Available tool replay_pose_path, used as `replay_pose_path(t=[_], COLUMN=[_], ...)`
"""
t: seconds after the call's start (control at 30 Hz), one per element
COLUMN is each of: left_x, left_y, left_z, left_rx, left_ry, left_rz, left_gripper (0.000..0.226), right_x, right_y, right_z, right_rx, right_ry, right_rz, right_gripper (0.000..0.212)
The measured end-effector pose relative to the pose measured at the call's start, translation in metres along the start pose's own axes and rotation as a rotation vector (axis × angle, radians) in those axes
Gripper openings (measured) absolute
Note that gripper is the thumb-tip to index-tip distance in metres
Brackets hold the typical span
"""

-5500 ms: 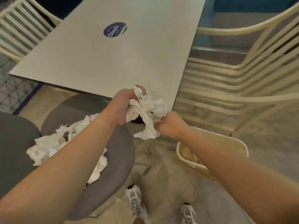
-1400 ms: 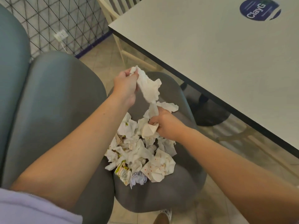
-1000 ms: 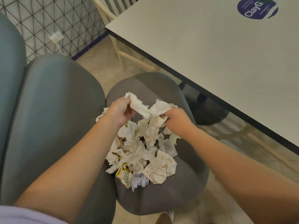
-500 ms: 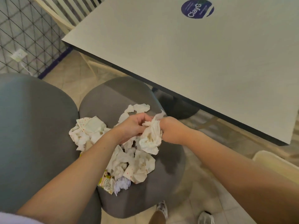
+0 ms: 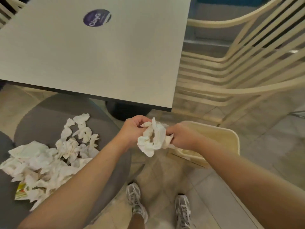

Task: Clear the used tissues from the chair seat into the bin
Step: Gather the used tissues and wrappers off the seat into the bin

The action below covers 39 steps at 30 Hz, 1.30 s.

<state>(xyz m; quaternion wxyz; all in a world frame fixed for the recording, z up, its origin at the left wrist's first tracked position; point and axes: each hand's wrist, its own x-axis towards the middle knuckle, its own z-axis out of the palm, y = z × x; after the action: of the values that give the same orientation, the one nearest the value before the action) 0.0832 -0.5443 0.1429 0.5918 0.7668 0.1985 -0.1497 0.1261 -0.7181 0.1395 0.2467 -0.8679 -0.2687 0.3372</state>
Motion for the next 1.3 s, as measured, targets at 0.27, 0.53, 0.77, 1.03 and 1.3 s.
replay_pose_path(t=[0.27, 0.53, 0.77, 1.03, 1.3], left_x=[0.013, 0.054, 0.068, 0.048, 0.021], left_y=[0.026, -0.012, -0.051, -0.048, -0.064], left_z=[0.119, 0.192, 0.212, 0.176, 0.069], left_rx=[0.118, 0.542, 1.147, 0.903, 0.845], left_ry=[-0.028, 0.073, -0.466, -0.214, -0.028], left_rz=[0.14, 0.556, 0.218, 0.309, 0.258], left_gripper=[0.012, 0.02, 0.045, 0.033, 0.03], right_x=[-0.074, -0.083, -0.078, -0.063, 0.004], right_y=[0.13, 0.194, 0.208, 0.175, 0.081], right_z=[-0.011, 0.013, 0.035, 0.03, 0.046], right_rx=[0.067, -0.075, -0.115, -0.144, -0.185], right_ry=[0.174, 0.155, 0.072, 0.108, 0.068], right_rz=[0.24, 0.412, 0.376, 0.27, 0.03], right_gripper=[0.034, 0.042, 0.052, 0.047, 0.043])
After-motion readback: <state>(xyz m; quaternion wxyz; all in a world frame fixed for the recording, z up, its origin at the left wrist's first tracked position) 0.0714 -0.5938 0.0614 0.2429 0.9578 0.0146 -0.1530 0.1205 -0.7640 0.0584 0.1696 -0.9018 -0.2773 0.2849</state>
